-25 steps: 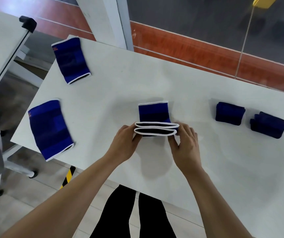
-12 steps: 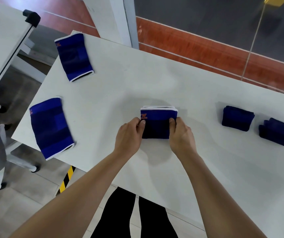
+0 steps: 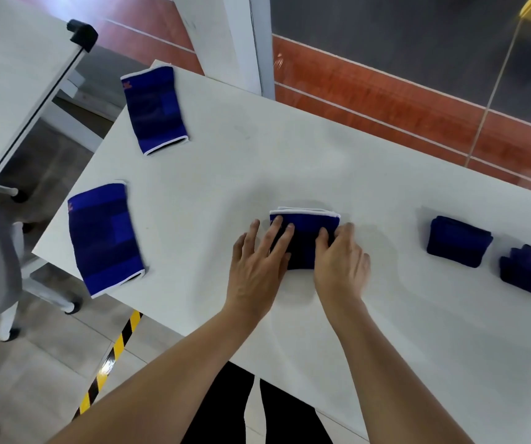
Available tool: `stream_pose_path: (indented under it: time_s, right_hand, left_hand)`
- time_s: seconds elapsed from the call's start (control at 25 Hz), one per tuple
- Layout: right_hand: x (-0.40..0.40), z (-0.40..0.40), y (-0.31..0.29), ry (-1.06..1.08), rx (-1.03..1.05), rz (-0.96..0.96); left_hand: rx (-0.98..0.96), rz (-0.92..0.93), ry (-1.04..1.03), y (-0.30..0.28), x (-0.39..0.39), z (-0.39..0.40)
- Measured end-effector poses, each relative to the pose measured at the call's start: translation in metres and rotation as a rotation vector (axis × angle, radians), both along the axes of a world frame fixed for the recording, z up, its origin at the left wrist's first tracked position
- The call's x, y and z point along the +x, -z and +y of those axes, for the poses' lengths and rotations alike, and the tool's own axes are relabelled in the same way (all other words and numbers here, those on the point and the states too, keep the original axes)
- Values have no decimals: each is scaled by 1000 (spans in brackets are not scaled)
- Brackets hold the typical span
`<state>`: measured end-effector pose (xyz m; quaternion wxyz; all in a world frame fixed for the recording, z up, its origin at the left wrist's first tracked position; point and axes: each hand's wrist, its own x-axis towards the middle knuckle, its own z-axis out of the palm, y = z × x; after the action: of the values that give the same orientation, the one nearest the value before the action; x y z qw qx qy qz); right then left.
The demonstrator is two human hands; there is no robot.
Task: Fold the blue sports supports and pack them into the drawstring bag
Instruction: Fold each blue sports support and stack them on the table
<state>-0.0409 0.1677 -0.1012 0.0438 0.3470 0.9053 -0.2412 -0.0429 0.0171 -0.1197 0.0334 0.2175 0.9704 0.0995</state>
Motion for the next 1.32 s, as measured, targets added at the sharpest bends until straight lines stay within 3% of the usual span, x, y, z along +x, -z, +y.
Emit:
stream_pose_path:
  time_s: [0.12, 0.24, 0.44, 0.64, 0.88, 1.12, 1.32]
  right_hand:
    - [15, -3, 4, -254, 190, 248]
    - [38, -7, 11, -493, 175, 252]
    - [27, 6, 11, -451, 155, 136]
    - [11, 4, 3, -357, 152, 42]
    - [4, 0, -9, -180, 204, 43]
    - [-15, -67, -22, -109, 190, 235]
    - [-39, -108, -19, -140, 152, 208]
  left_hand:
    - [-42, -91, -65, 0, 1, 9]
    - [-80, -174, -77, -5, -1, 9]
    - [-113, -299, -30, -21, -23, 16]
    - [60, -300, 111, -45, -55, -5]
    - [-9, -198, -202, -54, -138, -111]
    - [-67, -250, -294, -33, -210, -160]
    - [-151, -164, -61, -23, -181, -157]
